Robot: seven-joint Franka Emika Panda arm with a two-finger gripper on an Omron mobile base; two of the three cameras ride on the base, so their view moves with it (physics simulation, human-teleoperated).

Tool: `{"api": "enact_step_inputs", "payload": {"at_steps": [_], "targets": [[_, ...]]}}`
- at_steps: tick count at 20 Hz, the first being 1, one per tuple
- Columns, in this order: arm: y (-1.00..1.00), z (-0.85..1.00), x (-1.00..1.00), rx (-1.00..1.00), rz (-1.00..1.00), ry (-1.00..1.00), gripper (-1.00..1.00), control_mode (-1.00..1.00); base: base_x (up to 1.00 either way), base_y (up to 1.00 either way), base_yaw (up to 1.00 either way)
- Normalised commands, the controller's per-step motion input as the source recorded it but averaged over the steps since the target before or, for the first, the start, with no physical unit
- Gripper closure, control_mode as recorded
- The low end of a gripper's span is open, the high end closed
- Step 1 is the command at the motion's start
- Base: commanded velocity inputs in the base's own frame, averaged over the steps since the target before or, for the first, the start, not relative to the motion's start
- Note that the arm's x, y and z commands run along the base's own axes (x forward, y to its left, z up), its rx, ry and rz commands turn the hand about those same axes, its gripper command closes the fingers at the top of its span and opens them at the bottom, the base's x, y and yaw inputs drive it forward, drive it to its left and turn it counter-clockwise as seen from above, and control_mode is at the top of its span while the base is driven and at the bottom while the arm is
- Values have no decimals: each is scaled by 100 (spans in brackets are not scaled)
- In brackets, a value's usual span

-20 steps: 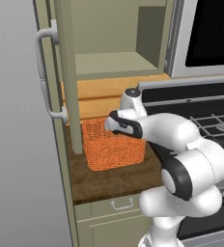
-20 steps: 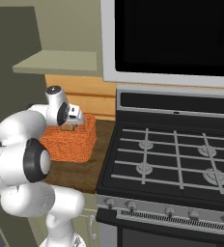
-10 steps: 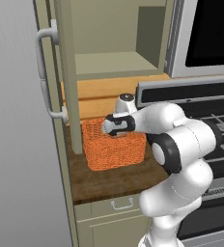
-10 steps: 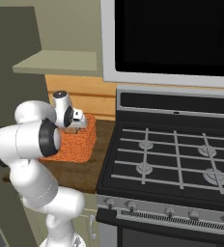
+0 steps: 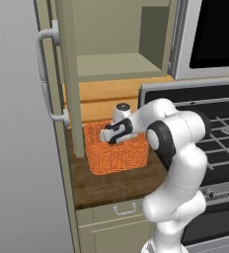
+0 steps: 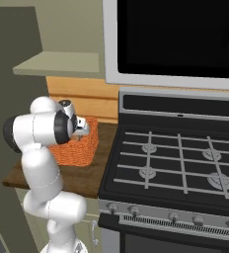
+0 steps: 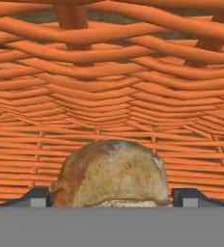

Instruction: Open the cabinet, pick up the bread from the cabinet and place it in the basket. Then move the basket to the dining counter.

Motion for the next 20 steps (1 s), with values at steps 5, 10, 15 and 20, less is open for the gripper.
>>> {"api": "enact_step_inputs", "payload": {"at_steps": [5, 10, 15, 20], "targets": [[5, -1, 31, 0, 0, 1, -100, -100, 0, 0, 0], [0, 7, 0, 0, 0, 8, -100, -100, 0, 0, 0], [-3, 25, -15, 0, -1, -1, -100, -100, 0, 0, 0], [-37, 48, -45, 2, -11, -2, -100, -100, 0, 0, 0]]}}
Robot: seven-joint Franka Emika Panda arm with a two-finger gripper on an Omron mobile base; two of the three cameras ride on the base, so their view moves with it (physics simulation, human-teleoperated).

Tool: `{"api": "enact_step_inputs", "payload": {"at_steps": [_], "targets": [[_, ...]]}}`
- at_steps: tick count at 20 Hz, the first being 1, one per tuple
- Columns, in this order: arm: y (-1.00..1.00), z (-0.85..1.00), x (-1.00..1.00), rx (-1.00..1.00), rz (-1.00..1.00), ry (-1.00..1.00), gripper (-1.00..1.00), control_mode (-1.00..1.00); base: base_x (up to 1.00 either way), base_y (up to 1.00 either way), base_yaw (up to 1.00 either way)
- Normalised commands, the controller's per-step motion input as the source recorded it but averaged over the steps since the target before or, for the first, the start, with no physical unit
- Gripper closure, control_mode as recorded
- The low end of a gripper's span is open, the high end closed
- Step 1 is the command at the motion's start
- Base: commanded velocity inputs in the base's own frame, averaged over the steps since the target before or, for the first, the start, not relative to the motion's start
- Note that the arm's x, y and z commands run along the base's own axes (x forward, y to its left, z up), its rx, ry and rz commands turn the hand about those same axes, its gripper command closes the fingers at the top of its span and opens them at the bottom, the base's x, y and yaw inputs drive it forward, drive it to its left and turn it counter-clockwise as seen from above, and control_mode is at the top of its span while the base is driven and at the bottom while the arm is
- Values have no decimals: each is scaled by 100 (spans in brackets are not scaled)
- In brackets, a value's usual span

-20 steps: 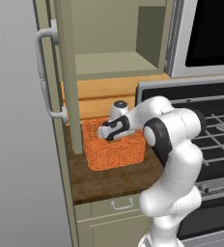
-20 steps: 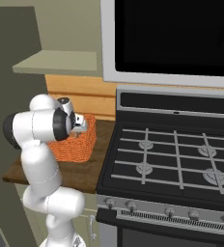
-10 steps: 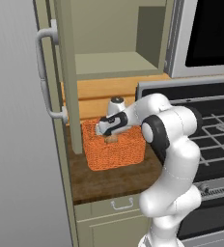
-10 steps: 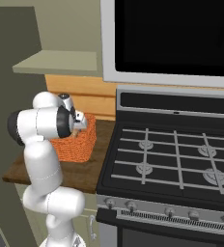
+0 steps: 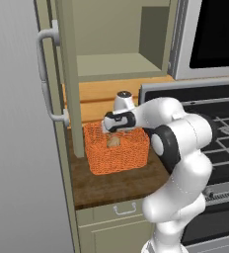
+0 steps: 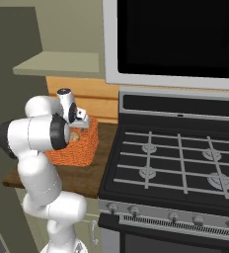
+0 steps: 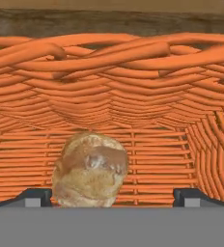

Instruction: Open the cabinet, pick up the bread from the cabinet and place it in the basket. Then move the basket to the dining counter.

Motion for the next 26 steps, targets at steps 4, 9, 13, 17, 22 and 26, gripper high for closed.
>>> {"api": "enact_step_inputs", "payload": {"at_steps": [4, 9, 13, 17, 22, 26], "targets": [[-63, 43, -48, 7, -9, -15, -100, -100, 0, 0, 0], [-53, 40, -32, 4, -10, -6, -100, -100, 0, 0, 0], [-56, 9, -22, 3, -8, 0, -100, -100, 0, 0, 0], [-20, 0, -2, 0, -2, 2, -100, -100, 0, 0, 0], [-3, -18, 16, 2, 0, 6, -100, -100, 0, 0, 0], [-9, -29, 19, 4, 0, 2, -100, -100, 0, 0, 0]]}}
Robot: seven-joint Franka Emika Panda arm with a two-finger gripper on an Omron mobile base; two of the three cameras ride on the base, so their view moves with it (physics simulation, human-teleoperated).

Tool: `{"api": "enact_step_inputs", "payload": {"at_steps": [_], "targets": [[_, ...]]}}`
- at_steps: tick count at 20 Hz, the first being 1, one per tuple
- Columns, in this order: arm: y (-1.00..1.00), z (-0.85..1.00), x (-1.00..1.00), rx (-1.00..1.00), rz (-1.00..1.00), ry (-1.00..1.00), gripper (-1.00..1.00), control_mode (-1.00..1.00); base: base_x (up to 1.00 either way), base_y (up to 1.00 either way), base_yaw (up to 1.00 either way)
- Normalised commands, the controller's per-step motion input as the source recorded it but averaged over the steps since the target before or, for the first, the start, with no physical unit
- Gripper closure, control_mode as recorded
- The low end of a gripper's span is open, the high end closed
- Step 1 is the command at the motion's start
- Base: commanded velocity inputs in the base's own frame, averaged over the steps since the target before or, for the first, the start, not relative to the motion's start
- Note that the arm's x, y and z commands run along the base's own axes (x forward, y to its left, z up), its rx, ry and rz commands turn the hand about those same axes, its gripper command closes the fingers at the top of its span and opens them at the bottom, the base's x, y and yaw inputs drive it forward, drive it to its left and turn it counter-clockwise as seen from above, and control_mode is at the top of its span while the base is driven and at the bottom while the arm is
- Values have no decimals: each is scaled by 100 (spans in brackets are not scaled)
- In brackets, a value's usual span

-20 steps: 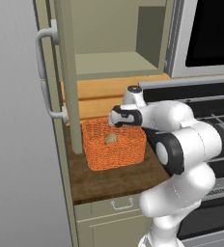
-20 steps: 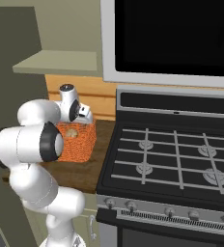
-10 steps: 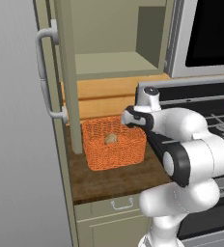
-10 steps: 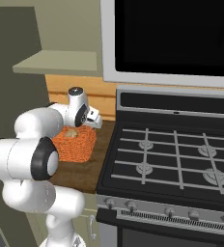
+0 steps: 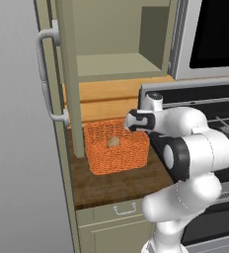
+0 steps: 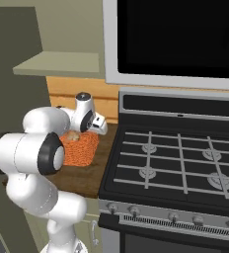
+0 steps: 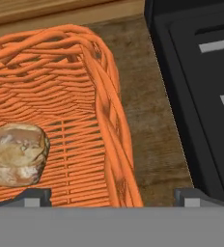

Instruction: Open the cabinet, pick up the bread from the cabinet and place it in the basket. Then move the basket to the dining counter.

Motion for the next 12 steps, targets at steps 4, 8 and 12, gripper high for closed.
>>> {"api": "enact_step_inputs", "payload": {"at_steps": [4, 8, 12], "targets": [[0, -30, 30, 1, 0, 1, -100, -100, 0, 0, 0], [0, -31, 29, 1, 0, 0, -100, -100, 0, 0, 0], [8, -44, 2, 0, 0, 0, 100, -100, 0, 0, 0]]}}
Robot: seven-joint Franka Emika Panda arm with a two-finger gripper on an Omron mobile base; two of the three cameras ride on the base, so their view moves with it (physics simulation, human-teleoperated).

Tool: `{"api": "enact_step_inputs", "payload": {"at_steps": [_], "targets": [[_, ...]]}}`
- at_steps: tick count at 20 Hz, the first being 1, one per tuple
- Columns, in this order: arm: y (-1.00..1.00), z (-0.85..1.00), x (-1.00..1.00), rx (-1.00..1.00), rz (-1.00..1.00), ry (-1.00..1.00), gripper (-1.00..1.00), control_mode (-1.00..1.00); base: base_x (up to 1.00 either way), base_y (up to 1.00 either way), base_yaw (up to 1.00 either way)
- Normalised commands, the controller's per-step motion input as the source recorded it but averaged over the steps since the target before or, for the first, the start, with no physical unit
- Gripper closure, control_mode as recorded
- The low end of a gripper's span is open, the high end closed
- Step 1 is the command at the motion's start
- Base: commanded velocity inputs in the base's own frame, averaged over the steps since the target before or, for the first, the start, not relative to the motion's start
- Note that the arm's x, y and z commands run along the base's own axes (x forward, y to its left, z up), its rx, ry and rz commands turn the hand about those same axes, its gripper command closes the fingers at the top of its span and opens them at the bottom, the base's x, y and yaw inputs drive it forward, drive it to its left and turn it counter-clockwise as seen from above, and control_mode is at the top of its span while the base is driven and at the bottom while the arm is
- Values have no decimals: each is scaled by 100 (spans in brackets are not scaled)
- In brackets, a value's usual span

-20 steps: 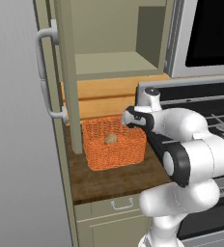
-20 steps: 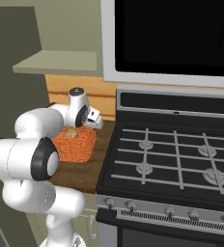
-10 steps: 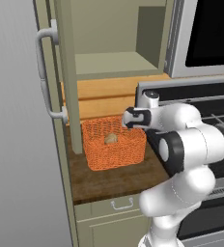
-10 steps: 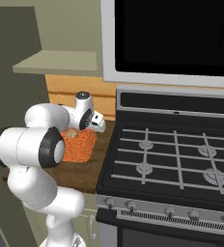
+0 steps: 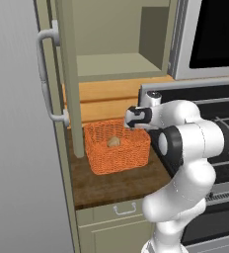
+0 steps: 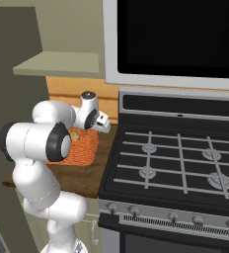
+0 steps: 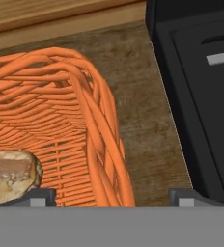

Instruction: Open the cabinet, pick up the bread from the cabinet and place it in the basket. Then move the basket to the dining counter.

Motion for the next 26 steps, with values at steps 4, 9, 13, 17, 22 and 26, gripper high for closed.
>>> {"api": "enact_step_inputs", "payload": {"at_steps": [4, 9, 13, 17, 22, 26], "targets": [[31, -77, -25, 1, 0, 0, 100, -100, 0, 0, 0], [38, -99, -52, 2, 0, 0, 100, -100, 0, 0, 0], [53, -92, -74, 0, 0, 0, 100, -100, 0, 0, 0], [4, -3, -90, 0, -3, -6, 100, -100, 0, 0, 0], [-1, 23, -65, 0, -20, -6, 100, -100, 0, 0, 0], [-1, 4, -36, 0, -43, 0, 100, -100, 0, 0, 0]]}}
